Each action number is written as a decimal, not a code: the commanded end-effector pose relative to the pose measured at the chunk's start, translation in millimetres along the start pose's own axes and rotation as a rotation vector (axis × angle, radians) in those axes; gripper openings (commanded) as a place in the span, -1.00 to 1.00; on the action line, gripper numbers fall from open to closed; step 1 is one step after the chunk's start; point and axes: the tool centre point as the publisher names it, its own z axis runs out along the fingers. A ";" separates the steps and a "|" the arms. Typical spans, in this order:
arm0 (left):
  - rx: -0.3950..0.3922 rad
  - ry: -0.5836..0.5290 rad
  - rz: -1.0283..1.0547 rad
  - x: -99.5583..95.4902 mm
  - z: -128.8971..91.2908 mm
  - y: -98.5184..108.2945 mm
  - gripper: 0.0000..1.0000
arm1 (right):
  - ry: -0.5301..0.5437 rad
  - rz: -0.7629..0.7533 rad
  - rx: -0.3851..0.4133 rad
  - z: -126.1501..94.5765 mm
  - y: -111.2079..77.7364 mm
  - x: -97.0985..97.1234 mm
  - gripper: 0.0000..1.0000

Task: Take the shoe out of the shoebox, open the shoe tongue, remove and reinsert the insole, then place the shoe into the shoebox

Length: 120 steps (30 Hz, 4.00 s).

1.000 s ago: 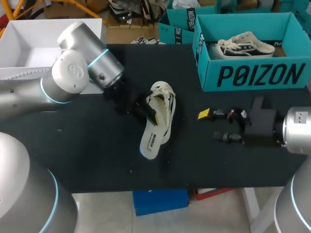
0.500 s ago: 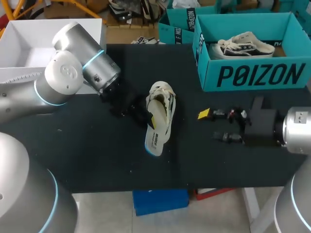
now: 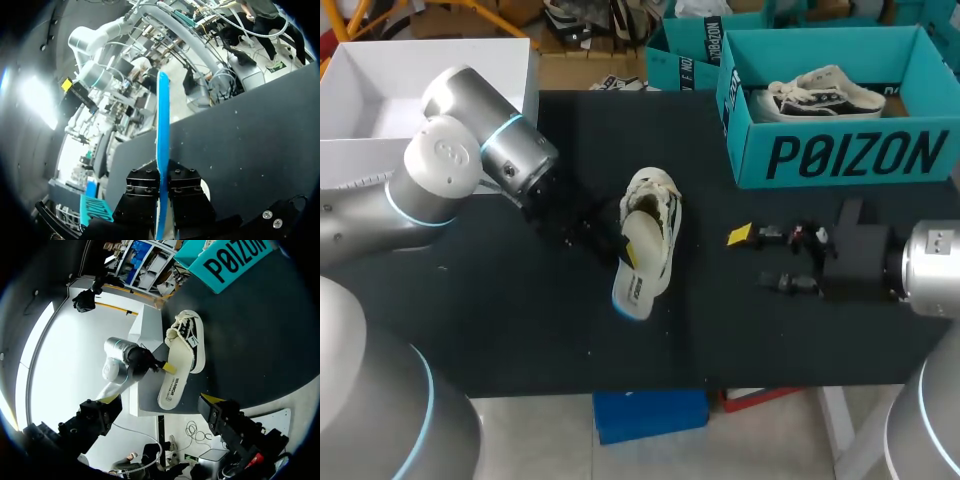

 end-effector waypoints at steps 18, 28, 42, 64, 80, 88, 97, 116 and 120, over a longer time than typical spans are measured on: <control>-0.009 -0.061 -0.025 -12.5 -5.4 43.0 -1.00 | 0.001 0.000 0.000 0.0 0.0 -0.2 1.00; -0.037 -0.073 -0.036 -13.6 -14.0 57.3 -1.00 | 0.001 0.000 0.000 0.0 0.0 -0.2 1.00; -0.031 -0.085 -0.027 -14.0 -11.3 43.8 -1.00 | 0.001 0.000 0.000 0.0 0.0 -0.2 1.00; 0.080 -0.131 -0.056 -8.1 2.0 24.4 -1.00 | 0.001 0.000 0.000 0.0 0.0 -0.2 1.00; 0.017 -0.079 -0.025 -18.1 -8.1 50.5 -1.00 | 0.001 0.000 0.000 0.0 0.0 -0.2 1.00; 0.013 -0.084 -0.032 -4.5 -3.6 64.7 -1.00 | 0.001 0.000 0.000 0.0 0.0 -0.2 1.00; -0.037 -0.069 -0.036 -9.4 -10.4 65.1 0.68 | 0.001 0.000 0.000 0.0 0.0 -0.2 1.00; 0.030 -0.024 0.034 -18.6 -2.2 15.9 0.22 | 0.001 0.000 0.000 0.0 0.0 -0.2 1.00; 0.050 0.010 0.035 -15.0 0.5 11.2 -0.36 | 0.001 0.000 0.000 0.0 0.0 -0.2 1.00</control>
